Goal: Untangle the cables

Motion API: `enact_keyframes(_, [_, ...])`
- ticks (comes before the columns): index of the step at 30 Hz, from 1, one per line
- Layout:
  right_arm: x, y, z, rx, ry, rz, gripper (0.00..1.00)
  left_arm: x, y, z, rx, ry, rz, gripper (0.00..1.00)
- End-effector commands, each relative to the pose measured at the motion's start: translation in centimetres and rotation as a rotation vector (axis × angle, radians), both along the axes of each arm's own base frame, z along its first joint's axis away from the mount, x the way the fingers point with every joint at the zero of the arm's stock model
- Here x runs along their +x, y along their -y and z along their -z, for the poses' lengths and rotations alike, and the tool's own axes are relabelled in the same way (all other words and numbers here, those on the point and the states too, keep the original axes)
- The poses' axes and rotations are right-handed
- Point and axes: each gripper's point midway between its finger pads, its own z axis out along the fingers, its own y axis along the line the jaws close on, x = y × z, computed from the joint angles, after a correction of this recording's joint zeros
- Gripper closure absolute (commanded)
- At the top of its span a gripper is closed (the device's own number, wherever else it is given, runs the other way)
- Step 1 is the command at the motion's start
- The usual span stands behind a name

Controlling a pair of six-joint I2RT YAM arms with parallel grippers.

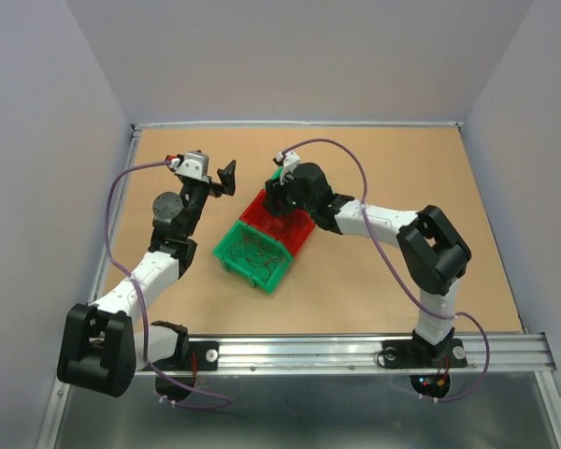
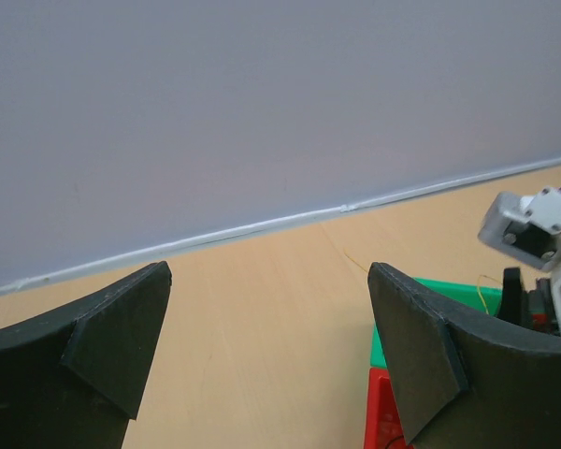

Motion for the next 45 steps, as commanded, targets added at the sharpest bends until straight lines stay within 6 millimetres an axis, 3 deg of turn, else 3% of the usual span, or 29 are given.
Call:
enact_keyframes(1, [-0.2,0.0,-5.4,0.03,0.111,-0.003,0.39,-0.4,-0.3,-2.2,-0.002,0.084,-0.003,0.01])
enact_keyframes(5, [-0.4,0.3,-6.8,0.031,0.128,0.006,0.32,-0.4,-0.2,-2.2,0.001,0.085,0.001,0.01])
enact_keyframes(10, [-1.1,2.0,-8.4,0.033,0.161,0.041,0.13,-0.4,-0.6,-2.3,-0.001,0.067,-0.021,0.01])
enact_keyframes(12, [-1.9,3.3,-9.2,0.039,0.192,0.063,0.08,-0.3,-1.1,-3.0,-0.017,0.067,-0.047,0.01])
enact_keyframes(13, [-1.7,3.9,-10.5,0.068,0.242,0.095,0.07,-0.4,-1.3,-3.3,-0.019,0.058,-0.058,0.01])
enact_keyframes(14, [-2.5,5.7,-10.7,0.071,0.273,0.137,0.06,-0.4,-1.9,-3.6,-0.032,0.054,-0.086,0.01])
enact_keyframes(15, [-2.6,6.5,-12.8,0.125,0.345,0.168,0.05,-0.8,-2.2,-4.1,-0.036,0.055,-0.098,0.01])
enact_keyframes(16, [-3.8,9.0,-12.7,0.135,0.373,0.23,0.04,-1.0,-3.0,-4.3,-0.046,0.053,-0.138,0.01])
enact_keyframes(17, [-3.6,8.9,-14.0,0.175,0.408,0.235,0.04,-1.5,-3.4,-4.7,-0.052,0.058,-0.153,0.01])
enact_keyframes(18, [-4.7,11.0,-16.9,0.235,0.478,0.29,0.02,-2.0,-3.9,-5.0,-0.059,0.061,-0.168,0.01])
enact_keyframes(19, [-5.8,12.2,-15.2,0.236,0.487,0.296,0.0,-3.3,-4.4,-5.1,-0.067,0.062,-0.176,0.01])
enact_keyframes(21, [-7.8,14.7,-15.4,0.254,0.541,0.317,0.0,-5.7,-5.1,-4.6,-0.065,0.076,-0.179,0.01])
enact_keyframes(24, [-8.9,17.2,-14.9,0.248,0.565,0.381,0.0,-8.3,-4.1,-2.7,-0.006,0.097,-0.096,0.01])
enact_keyframes(25, [-9.7,18.4,-14.6,0.254,0.572,0.406,0.0,-9.8,-4.2,-3.2,-0.004,0.142,-0.078,0.01])
enact_keyframes(26, [-10.0,19.3,-14.0,0.249,0.57,0.433,0.0,-10.3,-3.7,-1.0,0.041,0.123,-0.047,0.01])
enact_keyframes(28, [-11.1,20.8,-15.1,0.291,0.605,0.459,0.0,-11.9,-3.9,0.0,0.057,0.144,-0.036,0.01])
enact_keyframes(29, [-11.6,21.4,-14.2,0.276,0.61,0.46,0.0,-12.3,-3.8,0.3,0.065,0.154,-0.03,0.01])
enact_keyframes(31, [-12.4,22.3,-14.2,0.288,0.632,0.468,0.0,-13.4,-4.3,0.0,0.061,0.199,-0.04,0.01])
enact_keyframes(32, [-13.3,23.2,-15.7,0.341,0.669,0.483,0.0,-13.4,-4.2,0.7,0.065,0.191,-0.039,0.01])
enact_keyframes(33, [-13.7,23.6,-14.7,0.338,0.666,0.486,0.0,-13.4,-4.3,0.8,0.069,0.187,-0.041,0.01])
enact_keyframes(38, [-16.8,25.8,-16.6,0.502,0.795,0.477,0.0,-12.3,-4.1,1.9,0.097,0.145,-0.045,0.01])
enact_keyframes(45, [-17.1,26.6,-16.2,0.517,0.802,0.504,0.0,-11.2,-4.0,3.4,0.139,0.107,-0.053,0.01])
